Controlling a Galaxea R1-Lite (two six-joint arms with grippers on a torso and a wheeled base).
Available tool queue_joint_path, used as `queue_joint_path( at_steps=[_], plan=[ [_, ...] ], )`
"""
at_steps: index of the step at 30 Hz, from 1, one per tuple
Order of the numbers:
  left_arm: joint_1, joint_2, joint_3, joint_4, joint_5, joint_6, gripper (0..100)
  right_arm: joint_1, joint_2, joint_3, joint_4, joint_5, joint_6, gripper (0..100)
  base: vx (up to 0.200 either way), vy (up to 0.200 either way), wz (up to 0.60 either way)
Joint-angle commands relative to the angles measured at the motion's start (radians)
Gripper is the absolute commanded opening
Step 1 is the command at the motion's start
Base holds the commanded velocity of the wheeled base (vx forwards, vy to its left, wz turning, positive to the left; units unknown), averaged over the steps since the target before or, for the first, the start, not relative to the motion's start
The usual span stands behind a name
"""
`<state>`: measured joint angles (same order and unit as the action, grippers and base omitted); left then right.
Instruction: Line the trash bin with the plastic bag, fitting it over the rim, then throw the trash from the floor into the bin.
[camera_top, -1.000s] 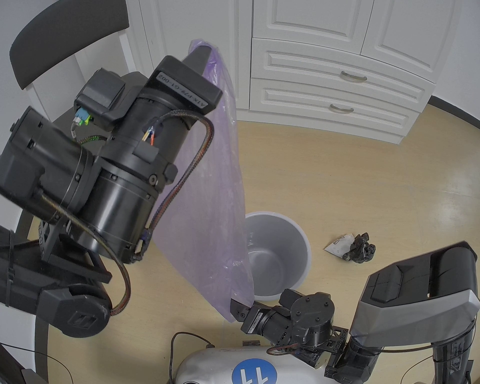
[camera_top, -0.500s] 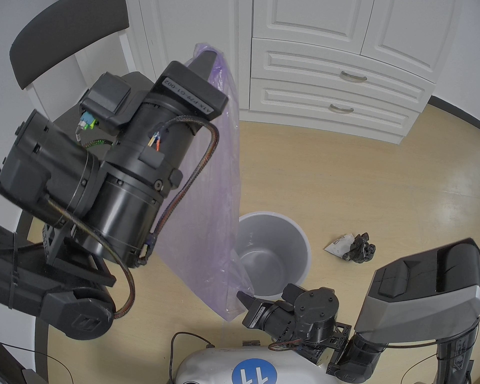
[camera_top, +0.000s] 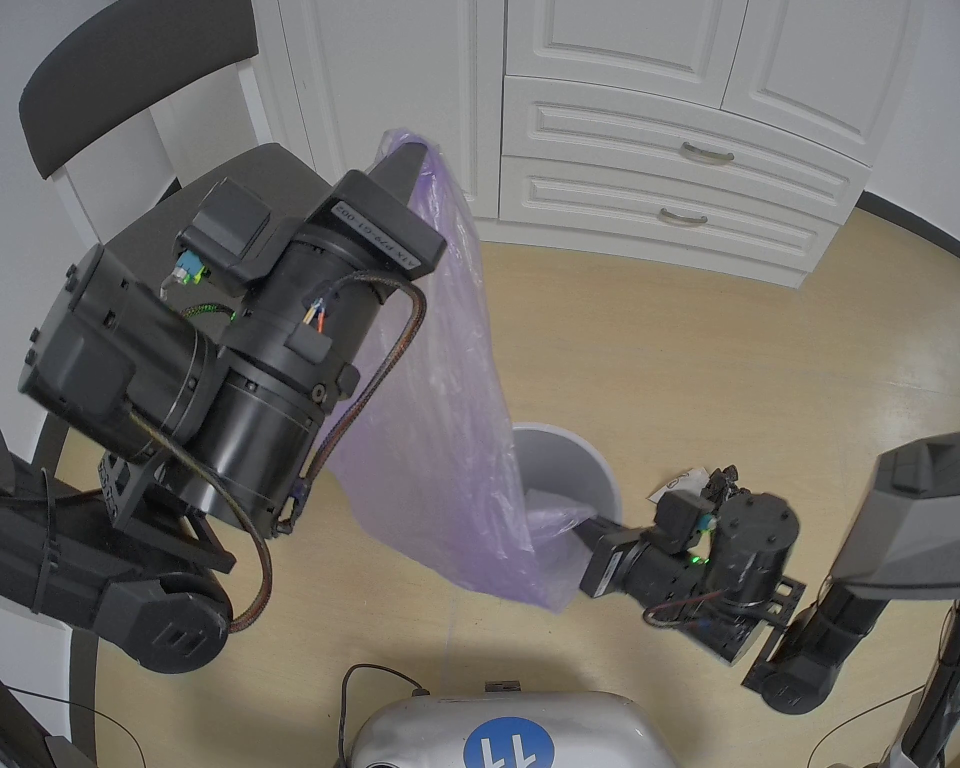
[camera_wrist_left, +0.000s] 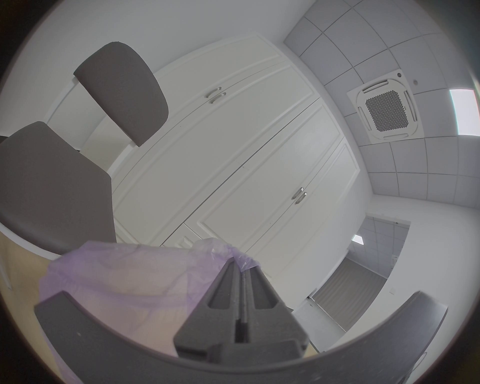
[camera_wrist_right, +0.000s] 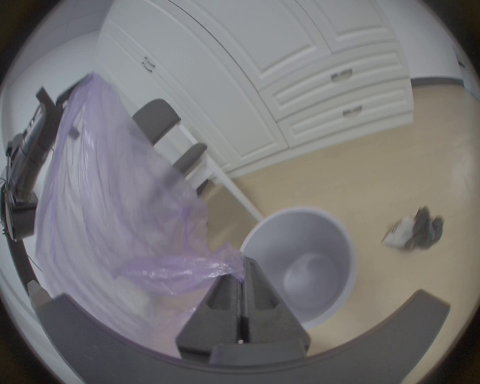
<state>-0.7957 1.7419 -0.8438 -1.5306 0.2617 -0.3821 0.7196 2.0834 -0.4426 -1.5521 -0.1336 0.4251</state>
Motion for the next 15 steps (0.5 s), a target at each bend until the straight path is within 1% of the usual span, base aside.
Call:
queue_joint_path(
  at_steps=[1,4,5,6,8,9,11,14,15],
  plan=[
    [0.029,0.016,0.002,0.0,-0.002,0.0,0,-0.138,-0.194,0.039,-0.019,0.029,-0.089,0,0.0,0.0,0.0],
    [0.036,0.018,0.005,0.0,-0.002,0.0,0,-0.192,-0.281,0.048,-0.019,0.043,-0.155,0,0.0,0.0,0.0],
    [0.036,0.018,0.005,0.0,-0.004,0.0,0,-0.195,-0.286,0.048,-0.019,0.045,-0.158,0,0.0,0.0,0.0],
    [0.041,0.019,0.005,0.0,-0.004,0.0,0,-0.216,-0.342,0.051,0.007,0.045,-0.197,0,0.0,0.0,0.0],
    [0.053,0.011,0.008,0.0,-0.004,0.005,0,-0.229,-0.396,0.039,0.043,0.039,-0.232,0,0.0,0.0,0.0],
    [0.055,0.01,0.009,0.0,-0.006,0.003,0,-0.229,-0.402,0.038,0.047,0.037,-0.235,0,0.0,0.0,0.0],
    [0.076,-0.009,0.023,0.0,-0.045,0.002,0,-0.23,-0.464,0.036,0.061,0.029,-0.267,0,0.0,0.0,0.0],
    [0.081,-0.047,0.083,0.01,-0.101,0.003,0,-0.238,-0.503,0.038,0.076,0.017,-0.31,0,0.0,0.0,0.0],
    [0.081,-0.051,0.094,0.012,-0.108,0.003,0,-0.239,-0.508,0.036,0.083,0.012,-0.316,0,0.0,0.0,0.0]
  ],
)
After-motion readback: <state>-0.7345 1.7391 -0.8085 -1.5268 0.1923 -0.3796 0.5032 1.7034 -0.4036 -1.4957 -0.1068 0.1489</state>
